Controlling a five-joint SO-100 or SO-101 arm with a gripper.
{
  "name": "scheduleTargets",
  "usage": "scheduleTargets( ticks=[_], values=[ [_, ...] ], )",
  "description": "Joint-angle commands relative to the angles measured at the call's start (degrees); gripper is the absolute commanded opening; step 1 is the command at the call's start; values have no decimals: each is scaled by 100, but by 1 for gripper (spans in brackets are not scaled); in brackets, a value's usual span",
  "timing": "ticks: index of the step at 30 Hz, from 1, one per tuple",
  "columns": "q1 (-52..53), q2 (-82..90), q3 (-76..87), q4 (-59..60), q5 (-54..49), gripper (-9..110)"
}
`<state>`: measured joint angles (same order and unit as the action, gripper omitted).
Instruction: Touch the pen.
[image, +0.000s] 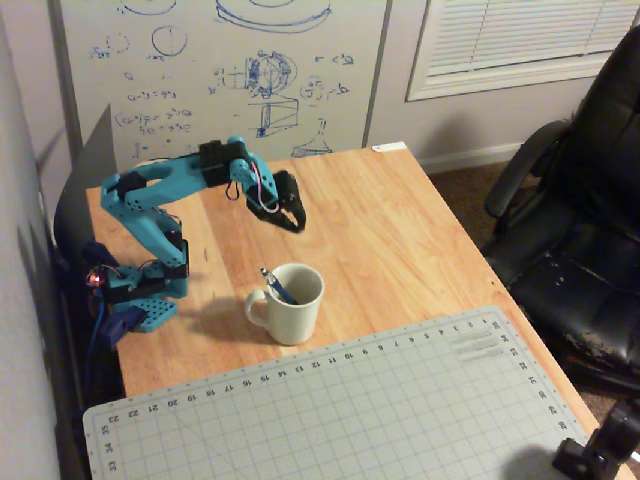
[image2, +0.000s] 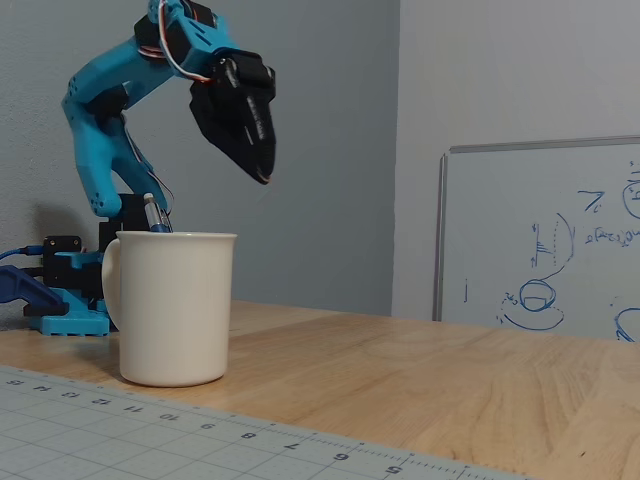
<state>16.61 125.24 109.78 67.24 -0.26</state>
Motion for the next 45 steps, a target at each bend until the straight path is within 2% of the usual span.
scheduleTargets(
  ticks=[1, 12, 24, 32, 45],
  values=[
    [598, -44, -580, 18, -26, 0],
    [1406, -114, -457, 18, -35, 0],
    [1450, -413, -79, 387, -35, 1],
    [1485, -369, -176, 1055, -44, 1],
    [1802, -404, -176, 1072, -53, 1]
  ],
)
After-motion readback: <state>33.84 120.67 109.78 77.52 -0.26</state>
